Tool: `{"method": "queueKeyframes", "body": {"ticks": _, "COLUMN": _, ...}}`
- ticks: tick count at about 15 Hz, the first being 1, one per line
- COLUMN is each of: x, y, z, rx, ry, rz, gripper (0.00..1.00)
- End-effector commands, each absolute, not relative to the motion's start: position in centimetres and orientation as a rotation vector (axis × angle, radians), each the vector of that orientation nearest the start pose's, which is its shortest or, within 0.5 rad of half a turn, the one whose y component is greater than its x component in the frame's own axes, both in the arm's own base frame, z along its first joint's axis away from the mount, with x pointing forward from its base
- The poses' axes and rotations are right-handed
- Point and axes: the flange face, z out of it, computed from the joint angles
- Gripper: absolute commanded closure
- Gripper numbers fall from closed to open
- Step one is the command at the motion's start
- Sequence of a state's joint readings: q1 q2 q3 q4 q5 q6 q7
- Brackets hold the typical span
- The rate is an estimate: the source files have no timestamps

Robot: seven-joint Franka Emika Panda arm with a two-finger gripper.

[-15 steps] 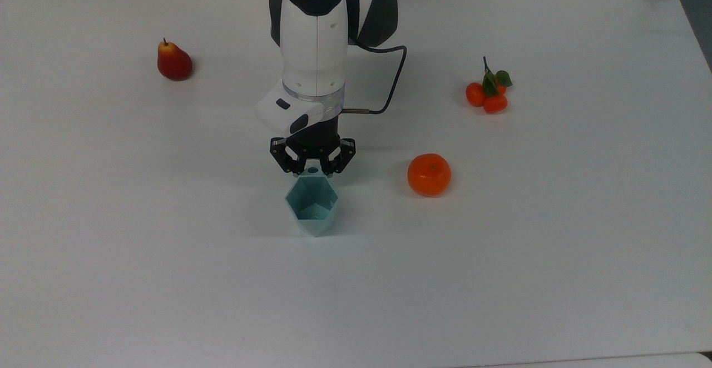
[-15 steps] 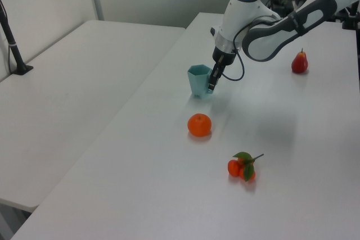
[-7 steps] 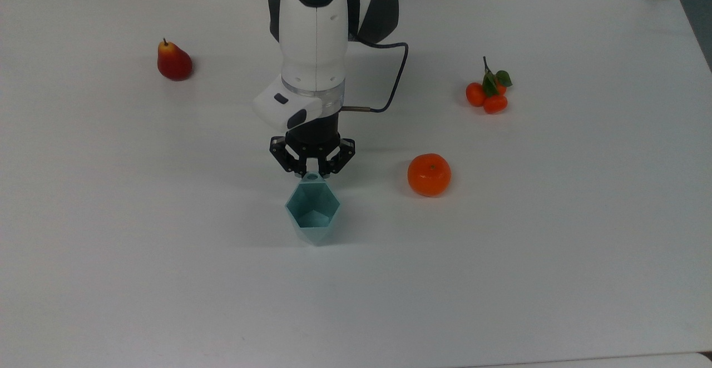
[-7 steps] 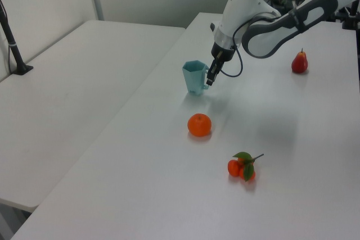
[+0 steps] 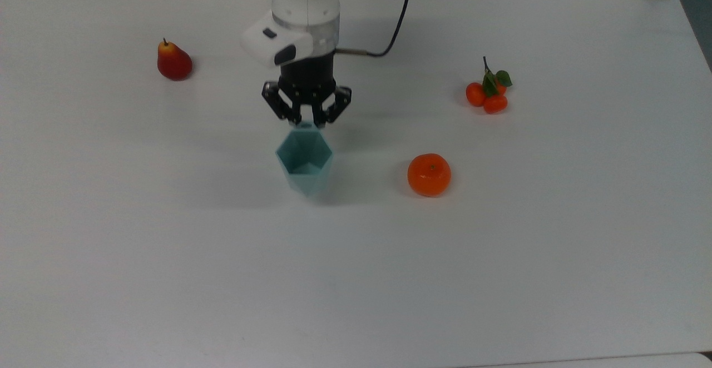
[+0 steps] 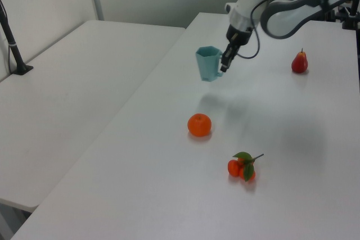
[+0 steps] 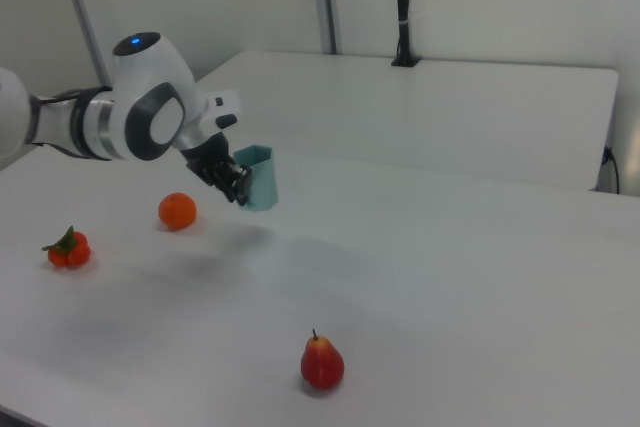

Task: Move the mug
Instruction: 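Lift the teal mug and carry it toward the red pear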

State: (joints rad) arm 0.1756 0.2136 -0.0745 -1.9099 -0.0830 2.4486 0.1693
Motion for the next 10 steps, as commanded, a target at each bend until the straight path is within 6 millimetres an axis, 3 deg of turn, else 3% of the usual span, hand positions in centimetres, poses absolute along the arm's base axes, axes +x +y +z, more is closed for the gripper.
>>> {"method": "queueKeyframes", "body": {"ticks": 1, "x": 55.7, "y": 5.8, "z": 42.2, "rx": -3.130, "ry": 0.113, "rz": -0.435, "gripper": 0.95}}
{"method": "queueKeyframes", "body": {"ticks": 3, "x": 53.7, "y": 5.8, "z": 40.4, "rx": -3.142, "ry": 0.118, "rz": -0.371, "gripper": 0.95}}
{"method": "queueKeyframes", "body": {"ticks": 7, "x": 52.0, "y": 5.7, "z": 37.3, "rx": -3.154, "ry": 0.178, "rz": -0.274, "gripper": 0.95}}
{"method": "queueKeyframes", "body": {"ticks": 10, "x": 51.7, "y": 5.5, "z": 36.7, "rx": -3.159, "ry": 0.180, "rz": -0.248, "gripper": 0.82}}
